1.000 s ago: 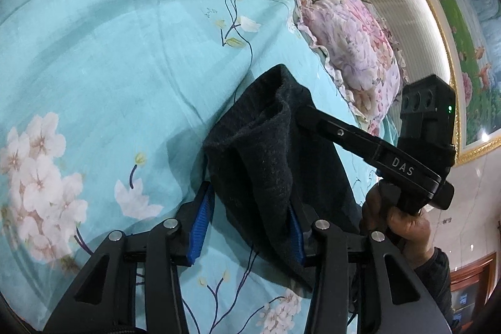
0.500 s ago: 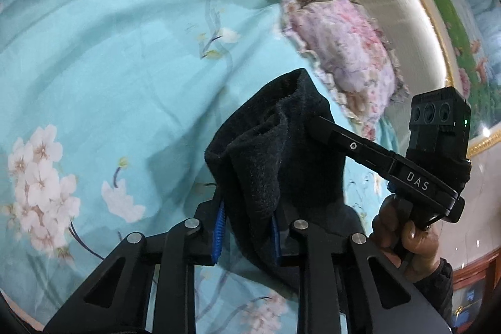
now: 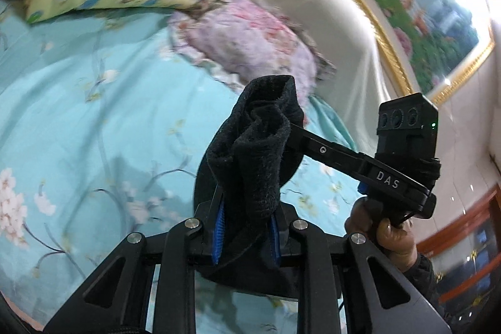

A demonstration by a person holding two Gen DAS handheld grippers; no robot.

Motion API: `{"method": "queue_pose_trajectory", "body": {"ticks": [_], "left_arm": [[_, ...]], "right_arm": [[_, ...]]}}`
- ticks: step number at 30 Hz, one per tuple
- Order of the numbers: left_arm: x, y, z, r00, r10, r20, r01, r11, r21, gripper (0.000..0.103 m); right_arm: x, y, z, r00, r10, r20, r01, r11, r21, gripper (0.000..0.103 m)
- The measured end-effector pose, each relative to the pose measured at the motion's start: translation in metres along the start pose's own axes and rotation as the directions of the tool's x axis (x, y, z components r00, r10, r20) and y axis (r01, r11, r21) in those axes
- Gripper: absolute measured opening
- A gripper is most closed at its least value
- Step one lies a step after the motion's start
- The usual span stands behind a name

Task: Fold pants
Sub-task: 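Grasp the folded pants end with the left gripper while the right gripper grasps beside it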

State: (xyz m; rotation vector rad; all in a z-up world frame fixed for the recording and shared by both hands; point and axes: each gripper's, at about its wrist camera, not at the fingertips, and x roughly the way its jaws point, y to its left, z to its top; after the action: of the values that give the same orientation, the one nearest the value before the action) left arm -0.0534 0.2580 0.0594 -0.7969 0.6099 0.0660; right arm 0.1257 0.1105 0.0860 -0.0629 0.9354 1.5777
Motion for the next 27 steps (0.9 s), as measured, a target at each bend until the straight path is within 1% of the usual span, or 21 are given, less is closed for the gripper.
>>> {"method": "queue_pose_trajectory", "body": {"ticks": [4,8,14,16,20,27], "left_arm": [[0.001,-0.026,-0.005,0.998,-0.057,-0.018,0.058,0.998,0.028,0.023],[0.004,-0.058,-0.015,0.996,-0.085,-0.041,0.088,0.992,0.088,0.022],[0.023,-0.108,-0.04,0.986,-0.127,-0.108,0.144,0.975,0.169,0.022],[0.033,-0.123,-0.049,0.982,-0.132,-0.134,0.157,0.969,0.191,0.022],[0.051,-0.146,-0.068,0.974,-0.13,-0.185,0.172,0.957,0.232,0.022],[0.08,-0.17,-0.094,0.957,-0.113,-0.265,0.188,0.943,0.276,0.022]], "right_arm": [[-0.036,-0.007,-0.012,0.998,-0.005,0.066,0.003,0.999,0.033,0.02],[-0.071,-0.015,-0.03,0.992,-0.015,0.129,0.006,0.998,0.069,0.02],[-0.122,-0.031,-0.066,0.976,-0.049,0.21,0.023,0.992,0.123,0.019],[-0.138,-0.039,-0.08,0.968,-0.065,0.243,0.028,0.988,0.151,0.019],[-0.156,-0.054,-0.102,0.957,-0.08,0.279,0.023,0.979,0.201,0.018],[-0.178,-0.08,-0.146,0.938,-0.117,0.327,0.023,0.96,0.279,0.018]]}}
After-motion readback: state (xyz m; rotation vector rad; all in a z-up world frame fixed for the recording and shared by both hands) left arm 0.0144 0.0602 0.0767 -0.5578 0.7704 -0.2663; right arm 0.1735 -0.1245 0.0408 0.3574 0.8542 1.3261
